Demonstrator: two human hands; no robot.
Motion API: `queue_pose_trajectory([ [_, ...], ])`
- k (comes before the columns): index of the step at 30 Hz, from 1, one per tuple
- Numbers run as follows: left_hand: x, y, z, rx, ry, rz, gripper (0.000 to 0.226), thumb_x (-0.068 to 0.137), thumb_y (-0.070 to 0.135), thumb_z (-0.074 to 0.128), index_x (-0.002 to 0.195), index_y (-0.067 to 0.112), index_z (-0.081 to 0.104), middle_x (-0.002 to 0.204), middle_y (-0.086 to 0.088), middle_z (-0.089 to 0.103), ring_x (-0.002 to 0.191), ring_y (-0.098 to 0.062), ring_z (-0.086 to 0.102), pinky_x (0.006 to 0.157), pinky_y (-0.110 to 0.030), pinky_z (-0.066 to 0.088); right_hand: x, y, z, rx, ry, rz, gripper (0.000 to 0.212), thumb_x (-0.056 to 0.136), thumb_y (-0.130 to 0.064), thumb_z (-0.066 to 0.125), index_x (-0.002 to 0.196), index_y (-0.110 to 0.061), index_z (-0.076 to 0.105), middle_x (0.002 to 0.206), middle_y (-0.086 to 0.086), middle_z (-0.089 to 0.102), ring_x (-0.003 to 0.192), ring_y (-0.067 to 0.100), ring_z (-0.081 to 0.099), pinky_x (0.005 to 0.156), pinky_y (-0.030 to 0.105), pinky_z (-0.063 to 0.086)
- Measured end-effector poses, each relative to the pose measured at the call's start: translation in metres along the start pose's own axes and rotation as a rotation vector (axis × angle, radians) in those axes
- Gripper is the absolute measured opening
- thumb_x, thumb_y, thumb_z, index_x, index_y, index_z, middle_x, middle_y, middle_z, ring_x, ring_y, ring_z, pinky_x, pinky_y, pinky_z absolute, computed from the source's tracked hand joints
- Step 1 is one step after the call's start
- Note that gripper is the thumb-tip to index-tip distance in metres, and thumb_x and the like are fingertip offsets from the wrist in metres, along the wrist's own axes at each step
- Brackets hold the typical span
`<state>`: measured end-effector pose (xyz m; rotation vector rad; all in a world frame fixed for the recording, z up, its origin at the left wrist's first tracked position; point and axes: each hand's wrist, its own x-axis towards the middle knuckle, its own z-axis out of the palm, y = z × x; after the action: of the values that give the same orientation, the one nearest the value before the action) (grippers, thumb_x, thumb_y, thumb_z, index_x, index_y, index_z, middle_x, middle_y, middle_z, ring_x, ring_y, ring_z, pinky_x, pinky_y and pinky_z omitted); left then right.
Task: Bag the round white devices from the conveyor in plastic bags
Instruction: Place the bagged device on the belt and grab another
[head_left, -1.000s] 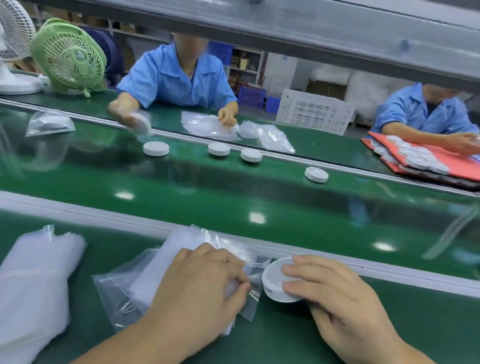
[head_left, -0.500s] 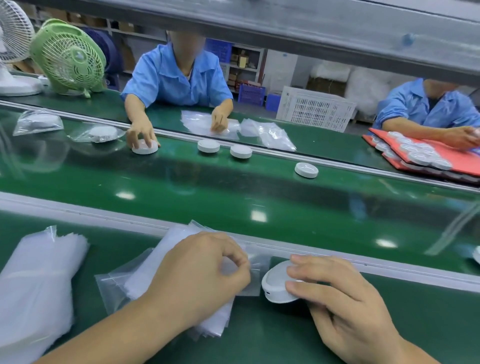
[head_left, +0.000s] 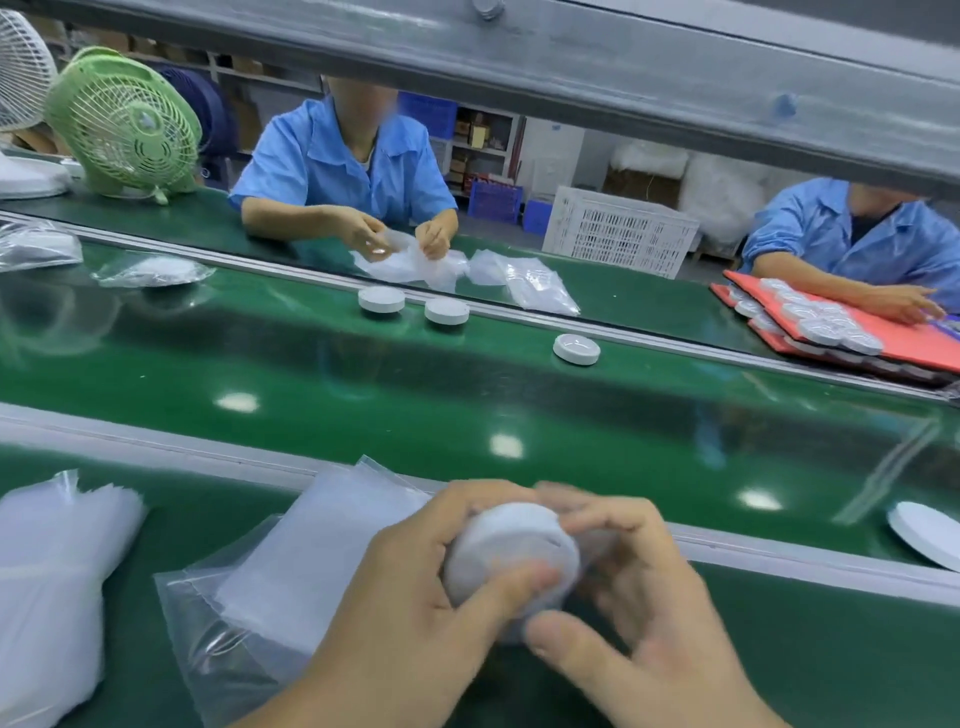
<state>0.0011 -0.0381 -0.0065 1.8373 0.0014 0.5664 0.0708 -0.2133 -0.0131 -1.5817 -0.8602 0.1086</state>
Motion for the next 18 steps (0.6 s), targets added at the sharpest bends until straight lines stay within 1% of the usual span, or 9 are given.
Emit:
queue_pose_trajectory([
  [1, 0.000, 0.000, 0.001, -0.009, 0.053, -0.024, 0.044, 0.071, 0.058, 0.074, 0.114, 0.051, 0.062, 0.099, 0.024, 0.072, 0.086, 0.002, 0.069, 0.067, -0.010, 0.052, 0.006, -0.002, 0.000, 0.002, -0.033, 0.055, 0.042, 0.074, -0.063, 0.084, 0.098, -0.038, 0.062, 0.108, -0.004, 0.070, 0.088, 0.023, 0.069, 0.076, 0.060, 0.057],
  [3, 0.002, -0.003, 0.001, -0.008, 0.130, -0.025, 0.050, 0.069, 0.068, 0.063, 0.116, 0.051, 0.059, 0.099, 0.025, 0.072, 0.085, 0.003, 0.069, 0.068, -0.012, 0.053, 0.024, -0.008, -0.002, -0.151, -0.047, 0.037, 0.041, 0.080, -0.069, 0.074, 0.078, -0.034, 0.052, 0.078, -0.002, 0.057, 0.065, 0.027, 0.054, 0.062, 0.050, 0.049],
  [5, 0.005, -0.004, 0.001, -0.043, 0.135, -0.038, 0.046, 0.075, 0.070, 0.056, 0.116, 0.048, 0.060, 0.101, 0.021, 0.072, 0.088, 0.001, 0.070, 0.070, -0.024, 0.057, 0.044, -0.011, -0.005, -0.198, -0.135, 0.017, 0.044, 0.087, -0.067, 0.066, 0.070, -0.031, 0.047, 0.066, -0.009, 0.045, 0.059, 0.012, 0.042, 0.055, 0.035, 0.038],
  [7, 0.008, -0.005, 0.001, -0.119, 0.062, -0.064, 0.040, 0.085, 0.066, 0.052, 0.116, 0.043, 0.063, 0.109, 0.016, 0.072, 0.100, -0.004, 0.068, 0.084, -0.037, 0.055, 0.064, -0.004, -0.008, -0.190, -0.230, 0.064, 0.052, 0.093, -0.061, 0.062, 0.066, -0.020, 0.046, 0.061, -0.008, 0.040, 0.058, 0.010, 0.037, 0.054, 0.031, 0.033],
  [8, 0.010, -0.006, -0.001, -0.124, 0.029, -0.070, 0.035, 0.089, 0.063, 0.052, 0.117, 0.045, 0.062, 0.115, 0.018, 0.069, 0.108, -0.003, 0.064, 0.090, -0.037, 0.052, 0.075, 0.004, -0.010, -0.213, -0.234, 0.094, 0.055, 0.093, -0.059, 0.059, 0.063, -0.015, 0.046, 0.059, -0.005, 0.040, 0.057, 0.012, 0.037, 0.055, 0.032, 0.033],
  [10, 0.013, -0.011, -0.005, 0.030, 0.033, -0.048, 0.029, 0.090, 0.064, 0.051, 0.119, 0.059, 0.052, 0.125, 0.037, 0.054, 0.119, 0.013, 0.049, 0.093, -0.021, 0.043, 0.099, 0.018, -0.015, -0.266, -0.143, 0.181, 0.054, 0.090, -0.056, 0.057, 0.058, -0.014, 0.045, 0.055, -0.006, 0.038, 0.053, 0.011, 0.035, 0.055, 0.030, 0.031],
  [12, 0.015, -0.015, -0.009, 0.192, 0.033, -0.004, 0.032, 0.090, 0.059, 0.054, 0.120, 0.066, 0.044, 0.129, 0.046, 0.041, 0.125, 0.019, 0.035, 0.093, -0.013, 0.036, 0.128, 0.036, -0.027, -0.342, 0.067, 0.302, 0.049, 0.095, -0.046, 0.056, 0.053, -0.021, 0.054, 0.050, -0.014, 0.045, 0.049, 0.007, 0.040, 0.056, 0.028, 0.033],
  [15, 0.015, -0.022, -0.011, 0.314, -0.015, 0.083, 0.034, 0.085, 0.050, 0.057, 0.117, 0.060, 0.050, 0.127, 0.041, 0.046, 0.130, 0.009, 0.037, 0.097, -0.004, 0.030, 0.175, 0.065, -0.056, -0.204, 0.468, 0.537, 0.030, 0.103, -0.027, 0.052, 0.078, -0.018, 0.068, 0.072, -0.001, 0.064, 0.070, 0.020, 0.057, 0.065, 0.033, 0.041],
  [18, 0.016, -0.026, -0.012, 0.370, -0.021, 0.126, 0.025, 0.083, 0.052, 0.055, 0.108, 0.052, 0.059, 0.118, 0.037, 0.055, 0.124, 0.003, 0.047, 0.097, -0.005, 0.030, 0.207, 0.081, -0.077, -0.090, 0.506, 0.670, 0.021, 0.109, -0.019, 0.044, 0.112, -0.015, 0.064, 0.112, 0.009, 0.070, 0.099, 0.028, 0.068, 0.068, 0.033, 0.050],
])
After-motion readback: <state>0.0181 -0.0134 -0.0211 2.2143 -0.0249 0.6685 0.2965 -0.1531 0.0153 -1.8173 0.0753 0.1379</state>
